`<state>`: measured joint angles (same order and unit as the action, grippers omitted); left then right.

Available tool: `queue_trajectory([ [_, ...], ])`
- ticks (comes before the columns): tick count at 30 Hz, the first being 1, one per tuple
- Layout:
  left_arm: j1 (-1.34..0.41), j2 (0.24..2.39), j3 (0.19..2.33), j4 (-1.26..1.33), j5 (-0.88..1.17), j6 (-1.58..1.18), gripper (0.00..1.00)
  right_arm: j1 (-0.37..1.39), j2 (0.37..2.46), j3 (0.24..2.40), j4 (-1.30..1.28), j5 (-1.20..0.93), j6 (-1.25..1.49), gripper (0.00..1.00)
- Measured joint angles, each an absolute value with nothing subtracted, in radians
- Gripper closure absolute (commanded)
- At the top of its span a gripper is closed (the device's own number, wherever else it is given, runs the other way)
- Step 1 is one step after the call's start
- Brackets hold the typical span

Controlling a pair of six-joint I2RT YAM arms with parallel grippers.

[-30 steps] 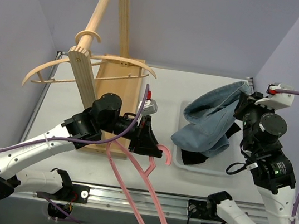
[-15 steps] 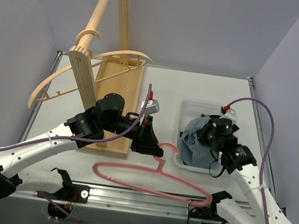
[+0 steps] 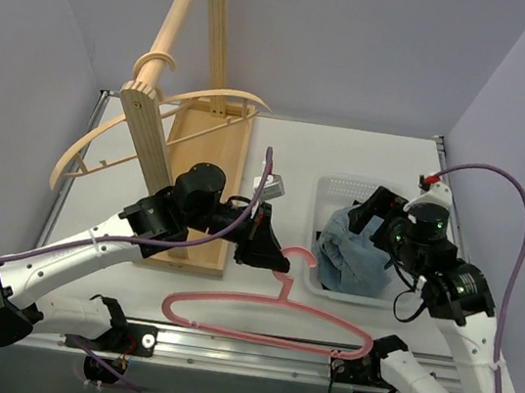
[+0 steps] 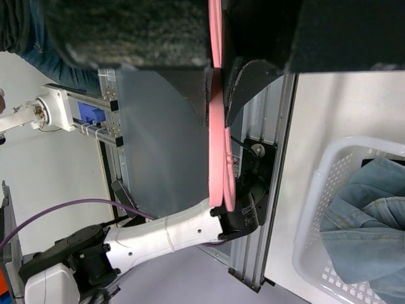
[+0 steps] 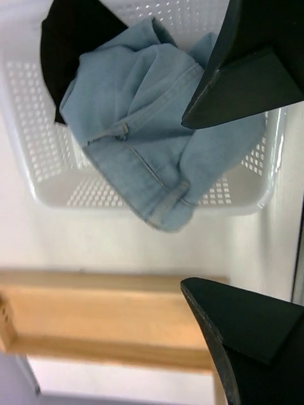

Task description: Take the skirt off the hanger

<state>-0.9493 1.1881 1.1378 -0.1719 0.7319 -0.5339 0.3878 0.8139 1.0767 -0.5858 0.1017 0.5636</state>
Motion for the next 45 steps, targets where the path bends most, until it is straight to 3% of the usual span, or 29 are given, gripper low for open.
queue_trajectory([
  [10,-0.949,1.190,1.248,-0.289,0.690,-0.491,0.98,0.388,0.451,1.114,-0.683,-0.236,0.521,0.01],
  [17,-0.937,1.180,1.434,-0.400,0.586,-0.431,0.98,0.388,0.294,1.113,-0.780,-0.308,0.579,0.06],
  [30,-0.914,1.218,1.584,-0.436,0.479,-0.406,0.98,0.388,0.234,1.185,-0.995,-0.099,0.628,0.10],
  [45,-0.906,1.237,1.602,-0.457,0.480,-0.417,0.98,0.388,0.308,1.128,-0.897,0.101,0.619,0.21],
])
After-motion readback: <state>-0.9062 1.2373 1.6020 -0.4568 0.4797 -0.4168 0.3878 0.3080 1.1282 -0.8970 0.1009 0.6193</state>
